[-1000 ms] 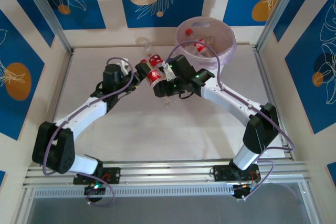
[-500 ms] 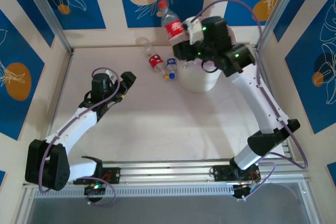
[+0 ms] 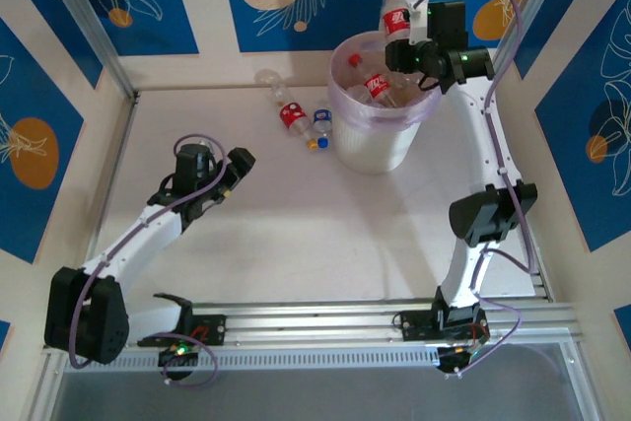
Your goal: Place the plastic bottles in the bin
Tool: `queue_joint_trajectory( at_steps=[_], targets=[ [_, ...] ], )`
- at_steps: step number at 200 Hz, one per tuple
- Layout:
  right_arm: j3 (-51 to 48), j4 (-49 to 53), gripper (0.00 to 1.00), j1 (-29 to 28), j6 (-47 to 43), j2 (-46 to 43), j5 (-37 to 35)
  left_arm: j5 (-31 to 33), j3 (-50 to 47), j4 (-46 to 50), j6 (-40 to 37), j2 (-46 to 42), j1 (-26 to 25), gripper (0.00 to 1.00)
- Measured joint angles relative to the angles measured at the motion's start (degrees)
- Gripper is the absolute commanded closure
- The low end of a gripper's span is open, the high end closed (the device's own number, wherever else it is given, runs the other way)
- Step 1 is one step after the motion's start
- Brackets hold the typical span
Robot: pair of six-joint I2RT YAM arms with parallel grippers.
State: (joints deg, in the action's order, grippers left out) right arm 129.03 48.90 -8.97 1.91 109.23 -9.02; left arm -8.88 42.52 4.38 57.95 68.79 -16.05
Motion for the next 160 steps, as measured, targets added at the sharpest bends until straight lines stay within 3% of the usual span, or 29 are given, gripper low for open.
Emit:
queue_joint_trajectory(
  at_steps=[45,85,112,145,160],
  targets=[
    [-0.5,-0.9,0.51,1.2,-0.3,2.2,1.4,0.0,0.0,0.0,0.0,0.4,-0.3,0.05],
    [-7.1,-4.6,0.45,1.2,-0.5,1.7,1.9,0.2,0.0,0.0,0.1,1.7,-0.4,0.06],
    [-10.7,-5.3,0.35,1.2,-0.9,1.6,1.9,0.2,0.0,-0.1,0.2,2.5,-0.5,0.06],
    [-11.4,-5.6,0.13,1.4,-1.8,0.9,1.3,0.2,0.0,-0.5,0.2,2.8,-0.5,0.06],
    [-11.2,-5.9,0.12,1.4,-2.0,-0.5,0.6,0.2,0.0,-0.5,0.2,3.2,-0.5,0.06]
  ],
)
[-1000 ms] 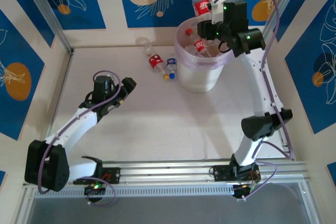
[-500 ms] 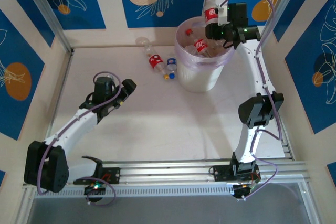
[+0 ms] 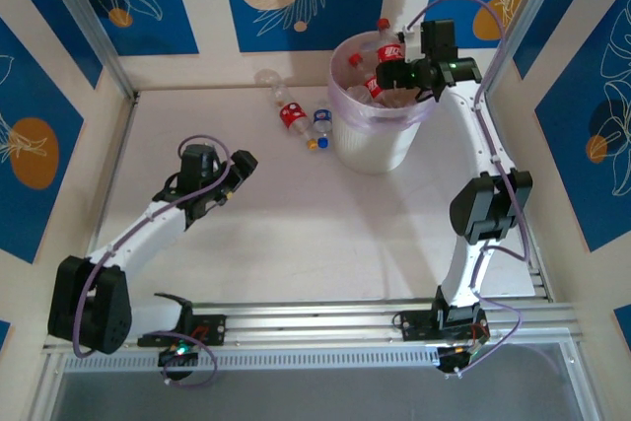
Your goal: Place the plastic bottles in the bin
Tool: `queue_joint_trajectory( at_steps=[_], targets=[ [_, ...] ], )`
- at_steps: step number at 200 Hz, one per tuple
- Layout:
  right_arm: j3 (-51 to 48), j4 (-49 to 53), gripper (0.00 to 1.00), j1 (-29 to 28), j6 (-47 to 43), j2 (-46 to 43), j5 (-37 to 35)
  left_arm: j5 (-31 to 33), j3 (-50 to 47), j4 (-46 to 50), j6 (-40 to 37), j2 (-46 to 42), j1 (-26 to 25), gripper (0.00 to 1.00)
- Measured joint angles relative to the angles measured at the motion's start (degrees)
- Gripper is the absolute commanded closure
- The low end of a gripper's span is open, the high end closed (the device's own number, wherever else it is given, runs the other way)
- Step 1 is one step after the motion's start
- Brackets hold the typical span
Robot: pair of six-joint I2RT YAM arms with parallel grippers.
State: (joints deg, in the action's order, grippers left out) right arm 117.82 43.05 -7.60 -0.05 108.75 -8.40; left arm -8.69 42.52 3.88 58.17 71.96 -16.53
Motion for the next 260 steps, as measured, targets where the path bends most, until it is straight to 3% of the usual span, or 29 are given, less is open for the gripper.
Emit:
queue_joint_trajectory(
  at_steps=[52,115,149,169,210,260],
  targets=[
    [11.5,0.4,0.28,-0.7,-0.3,0.7,-0.7,0.0,0.0,-0.3,0.0,1.0,0.0,0.06],
    [31.5,5.7,0.28,-1.4,0.4,17.4,-0.6,0.0,0.0,-0.9,0.1,1.0,-0.1,0.06],
    [27.8,6.4,0.37,-1.9,0.1,19.2,-0.6,0.2,-0.1,-0.9,0.1,0.9,-0.1,0.06],
    [20.4,3.1,0.43,-2.2,-0.2,15.0,-0.9,0.2,-0.1,-0.9,0.1,0.9,-0.1,0.06],
    [3.9,-2.3,0.45,-2.8,-1.7,4.7,-1.3,0.3,-0.1,-0.9,0.3,0.9,-0.1,0.06],
    [3.1,-1.7,0.45,-2.8,-4.2,2.3,-1.3,0.3,-0.1,-1.4,0.5,0.9,-0.1,0.06]
  ],
)
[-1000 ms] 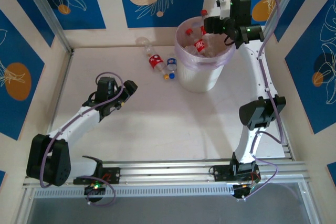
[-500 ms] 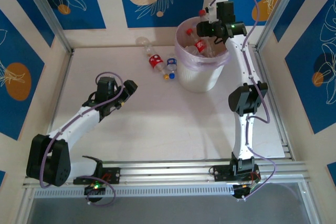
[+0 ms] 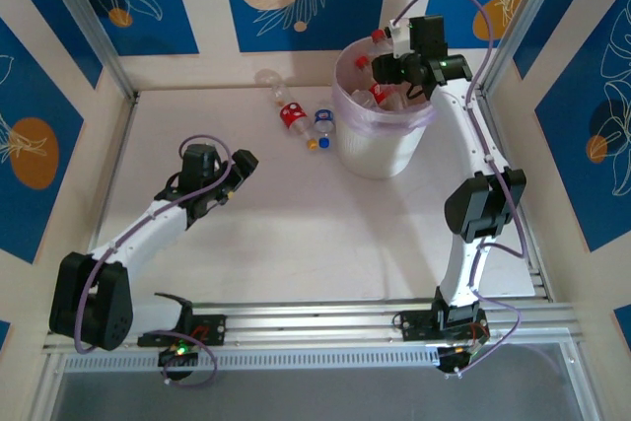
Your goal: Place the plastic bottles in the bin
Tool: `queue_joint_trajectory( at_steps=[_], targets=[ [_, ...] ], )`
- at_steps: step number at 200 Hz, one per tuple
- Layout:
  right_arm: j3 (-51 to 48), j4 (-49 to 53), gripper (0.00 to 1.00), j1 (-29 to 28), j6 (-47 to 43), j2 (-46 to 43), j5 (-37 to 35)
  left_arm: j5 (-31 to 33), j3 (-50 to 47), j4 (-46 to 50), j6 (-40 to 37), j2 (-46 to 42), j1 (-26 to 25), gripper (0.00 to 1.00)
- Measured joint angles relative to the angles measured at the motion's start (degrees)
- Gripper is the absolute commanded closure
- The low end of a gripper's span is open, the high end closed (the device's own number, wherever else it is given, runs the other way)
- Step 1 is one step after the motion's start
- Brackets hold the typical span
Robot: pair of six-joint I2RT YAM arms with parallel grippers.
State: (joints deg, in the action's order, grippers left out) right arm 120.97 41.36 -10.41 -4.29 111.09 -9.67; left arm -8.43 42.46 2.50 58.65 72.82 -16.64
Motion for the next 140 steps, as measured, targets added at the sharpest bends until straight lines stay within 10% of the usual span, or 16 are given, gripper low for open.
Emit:
queue_joint_trajectory(
  at_steps=[92,140],
  targets=[
    [-3.0,-1.0,0.19,2.1,0.9,0.0,0.6,0.0,0.0,0.0,-0.1,0.0,0.0,0.06],
    [11.2,5.3,0.24,2.2,0.7,0.2,0.6,0.5,1.9,0.2,-0.8,2.9,0.0,0.06]
  ],
)
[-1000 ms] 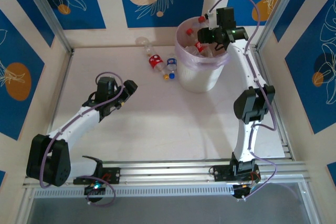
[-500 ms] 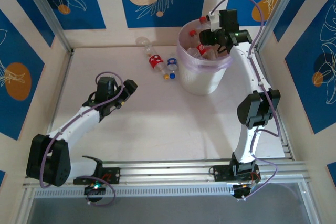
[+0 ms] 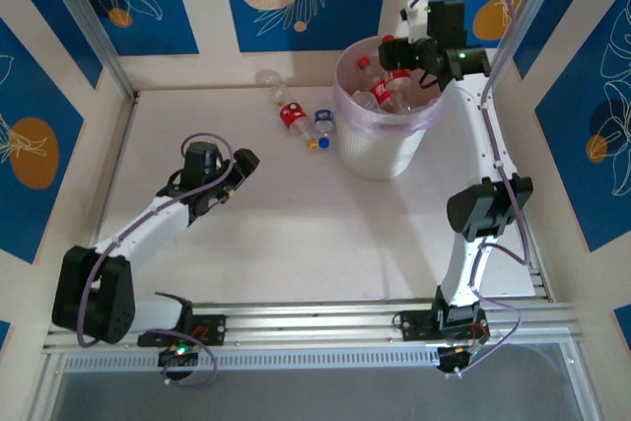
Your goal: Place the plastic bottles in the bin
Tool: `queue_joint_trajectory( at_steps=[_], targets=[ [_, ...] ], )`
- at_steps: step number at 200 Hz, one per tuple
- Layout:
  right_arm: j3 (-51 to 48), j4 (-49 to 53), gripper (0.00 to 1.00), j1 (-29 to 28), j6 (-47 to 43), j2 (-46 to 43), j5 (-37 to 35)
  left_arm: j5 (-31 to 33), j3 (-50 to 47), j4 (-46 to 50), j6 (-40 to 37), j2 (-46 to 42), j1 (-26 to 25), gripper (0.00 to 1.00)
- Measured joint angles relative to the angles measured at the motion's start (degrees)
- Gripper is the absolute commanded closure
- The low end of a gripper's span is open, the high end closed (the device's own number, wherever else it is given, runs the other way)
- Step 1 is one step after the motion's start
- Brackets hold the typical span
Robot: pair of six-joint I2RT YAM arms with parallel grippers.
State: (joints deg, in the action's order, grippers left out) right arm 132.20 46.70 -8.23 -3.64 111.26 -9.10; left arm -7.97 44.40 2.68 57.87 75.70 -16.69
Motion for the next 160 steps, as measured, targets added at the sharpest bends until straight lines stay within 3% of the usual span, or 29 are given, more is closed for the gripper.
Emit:
queue_joint_trajectory(
  at_steps=[21,52,90,131,160],
  targets=[
    [3.3,0.3,0.44,0.0,0.3,-0.1,0.1,0.2,3.2,0.0,-0.9,3.3,-0.2,0.06],
    [3.0,2.2,0.6,0.0,1.0,1.5,0.4,0.2,7.4,-0.2,-1.6,6.6,-0.6,0.06],
    [-1.8,2.0,0.58,0.1,2.4,4.8,1.4,0.1,9.8,-0.3,-2.8,8.7,-1.1,0.06],
    [-10.2,-5.7,0.59,0.6,3.8,2.3,2.0,0.2,14.4,-0.4,-3.8,13.6,-1.2,0.05],
    [-10.8,-6.5,0.57,0.6,4.1,2.1,2.0,0.2,19.3,-0.5,-4.4,19.0,-1.3,0.04]
  ],
)
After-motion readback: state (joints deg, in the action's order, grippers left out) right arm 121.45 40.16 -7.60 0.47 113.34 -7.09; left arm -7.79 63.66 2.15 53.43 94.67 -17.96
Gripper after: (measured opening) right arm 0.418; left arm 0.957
